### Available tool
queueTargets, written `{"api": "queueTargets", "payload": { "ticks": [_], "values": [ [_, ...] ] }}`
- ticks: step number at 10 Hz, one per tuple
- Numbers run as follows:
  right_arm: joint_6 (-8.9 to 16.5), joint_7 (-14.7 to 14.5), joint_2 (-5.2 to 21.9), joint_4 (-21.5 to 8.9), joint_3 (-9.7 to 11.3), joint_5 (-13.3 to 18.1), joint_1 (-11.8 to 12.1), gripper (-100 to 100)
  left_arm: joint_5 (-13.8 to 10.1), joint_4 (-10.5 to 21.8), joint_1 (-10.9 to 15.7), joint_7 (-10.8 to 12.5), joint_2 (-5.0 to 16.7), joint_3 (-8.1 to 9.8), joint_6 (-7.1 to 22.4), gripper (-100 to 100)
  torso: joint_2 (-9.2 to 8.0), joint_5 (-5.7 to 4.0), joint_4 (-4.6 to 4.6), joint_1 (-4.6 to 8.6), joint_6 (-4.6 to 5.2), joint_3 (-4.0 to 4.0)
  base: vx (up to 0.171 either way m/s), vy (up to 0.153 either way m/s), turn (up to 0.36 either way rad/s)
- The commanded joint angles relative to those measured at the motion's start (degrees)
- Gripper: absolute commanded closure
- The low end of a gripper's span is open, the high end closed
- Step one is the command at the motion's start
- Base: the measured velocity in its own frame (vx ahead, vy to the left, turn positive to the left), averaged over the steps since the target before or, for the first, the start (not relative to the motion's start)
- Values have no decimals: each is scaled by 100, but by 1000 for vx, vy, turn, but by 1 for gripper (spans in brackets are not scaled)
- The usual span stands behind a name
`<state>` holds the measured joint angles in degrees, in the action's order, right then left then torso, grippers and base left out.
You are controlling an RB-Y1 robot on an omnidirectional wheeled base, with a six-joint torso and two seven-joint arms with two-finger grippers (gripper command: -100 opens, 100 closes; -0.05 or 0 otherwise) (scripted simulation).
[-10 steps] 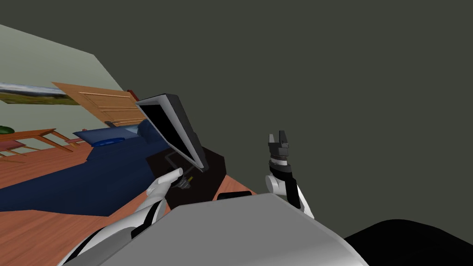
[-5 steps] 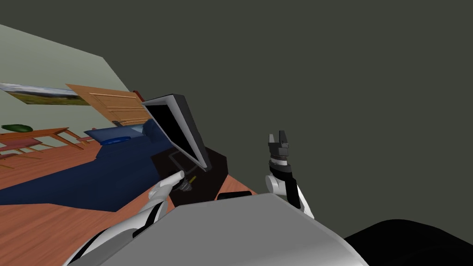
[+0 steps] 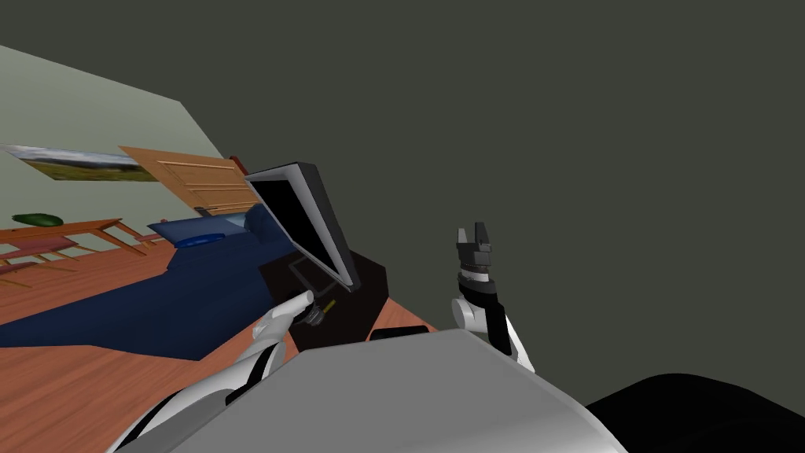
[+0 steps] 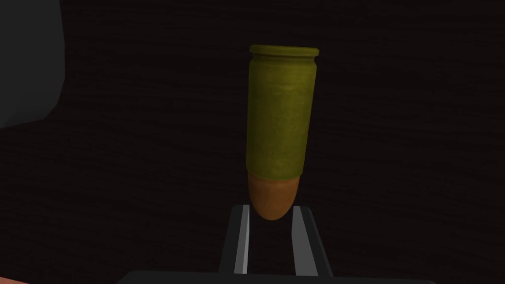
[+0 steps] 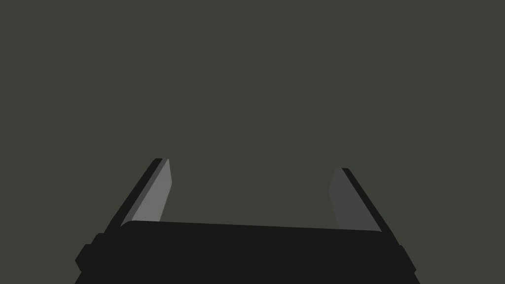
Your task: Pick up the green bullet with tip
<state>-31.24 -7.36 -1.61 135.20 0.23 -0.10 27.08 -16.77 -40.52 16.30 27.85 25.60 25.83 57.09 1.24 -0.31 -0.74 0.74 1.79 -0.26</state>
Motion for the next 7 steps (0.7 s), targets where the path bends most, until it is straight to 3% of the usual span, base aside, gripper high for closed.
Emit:
{"api": "queueTargets", "payload": {
  "ticks": [1, 2, 5, 6, 7],
  "values": [
    [0, 0, 0, 0, 0, 0, 0, 0, 0, 0, 0, 0, 0, 0, 0, 0, 0, 0, 0, 0, 0, 0, 0, 0, 0],
    [0, 0, 0, 0, 0, 0, 0, 0, 41, -153, 37, 58, 55, -12, 188, 100, 1, 0, 0, -1, 0, -1, -1, -48, -79],
    [0, 0, -1, 0, 1, 0, 0, 0, 72, -327, 118, 95, 203, -12, 485, 100, -1, -9, -3, 35, 7, 2, -13, -81, -57],
    [0, 0, -1, 0, 1, 0, 0, 0, 62, -179, 163, 78, 192, -14, 367, 100, -6, -10, -4, 37, 6, 5, -8, -37, -7],
    [0, 0, 0, 0, 0, 0, 0, 0, 60, -179, 174, 74, 202, -13, 385, 0, -5, -6, -1, 22, 2, 3, -1, -8, 1]
  ]
}}
